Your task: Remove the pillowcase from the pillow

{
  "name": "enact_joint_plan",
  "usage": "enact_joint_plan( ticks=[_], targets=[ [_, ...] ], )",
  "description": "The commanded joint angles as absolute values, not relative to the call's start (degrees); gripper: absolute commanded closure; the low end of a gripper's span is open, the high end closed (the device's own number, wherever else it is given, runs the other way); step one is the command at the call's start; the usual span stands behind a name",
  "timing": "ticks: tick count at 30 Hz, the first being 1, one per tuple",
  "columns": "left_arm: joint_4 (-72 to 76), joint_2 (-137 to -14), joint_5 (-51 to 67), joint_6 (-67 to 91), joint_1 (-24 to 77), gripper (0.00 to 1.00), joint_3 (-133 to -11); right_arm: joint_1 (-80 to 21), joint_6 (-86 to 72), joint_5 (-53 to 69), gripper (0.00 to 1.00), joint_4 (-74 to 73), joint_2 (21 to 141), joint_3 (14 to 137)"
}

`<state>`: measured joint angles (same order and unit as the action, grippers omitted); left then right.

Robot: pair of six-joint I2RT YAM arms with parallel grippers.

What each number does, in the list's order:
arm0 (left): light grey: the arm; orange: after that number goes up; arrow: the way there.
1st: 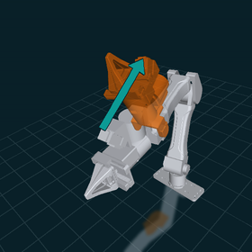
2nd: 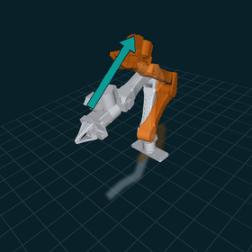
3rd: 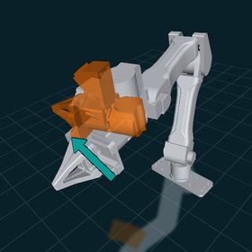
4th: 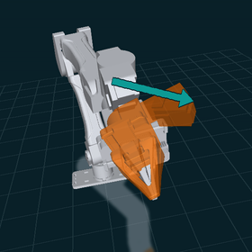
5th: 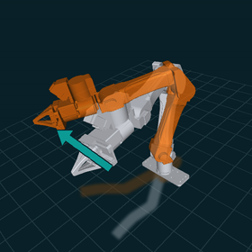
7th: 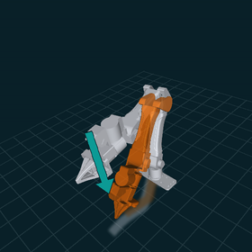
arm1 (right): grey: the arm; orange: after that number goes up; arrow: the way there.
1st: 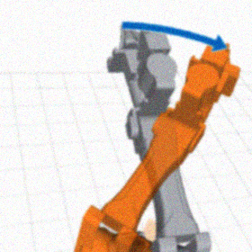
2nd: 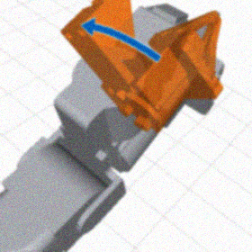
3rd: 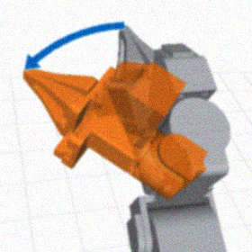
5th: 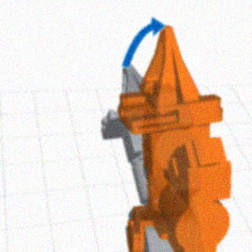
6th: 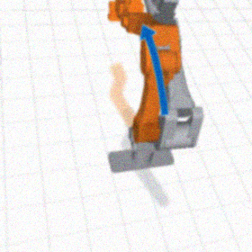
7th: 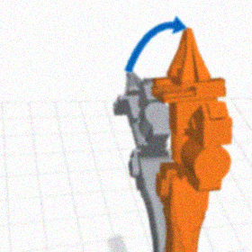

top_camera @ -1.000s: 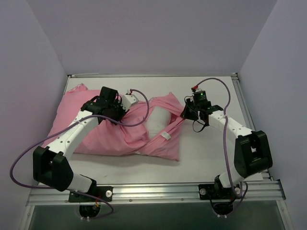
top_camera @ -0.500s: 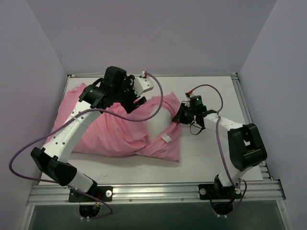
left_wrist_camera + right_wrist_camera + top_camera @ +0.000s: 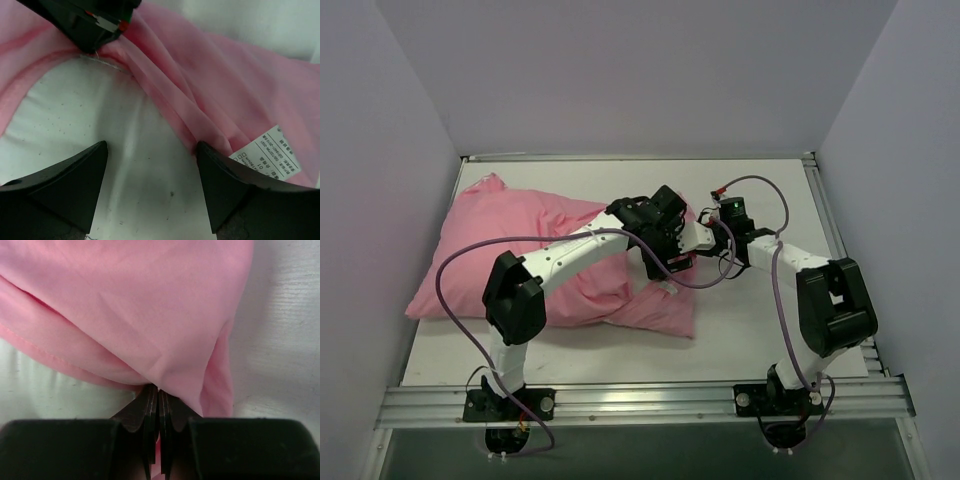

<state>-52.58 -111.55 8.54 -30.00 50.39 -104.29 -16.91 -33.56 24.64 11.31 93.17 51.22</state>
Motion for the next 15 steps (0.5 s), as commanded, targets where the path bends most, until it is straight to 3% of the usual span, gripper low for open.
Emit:
enact_joint_plan(
  ticks=[1,15],
  targets=[
    [-50.28,-111.09,3.27,-28.74,49.75,0.18,-103.8,-16.52,-34.54,25.66,1.0,10.9,89.56,54.05],
    [-47.11,-115.31,-9.49,-28.57,49.04,0.16,-104.15,-16.52,-33.66,25.23,1.0,8.7,86.4,56.16]
  ],
)
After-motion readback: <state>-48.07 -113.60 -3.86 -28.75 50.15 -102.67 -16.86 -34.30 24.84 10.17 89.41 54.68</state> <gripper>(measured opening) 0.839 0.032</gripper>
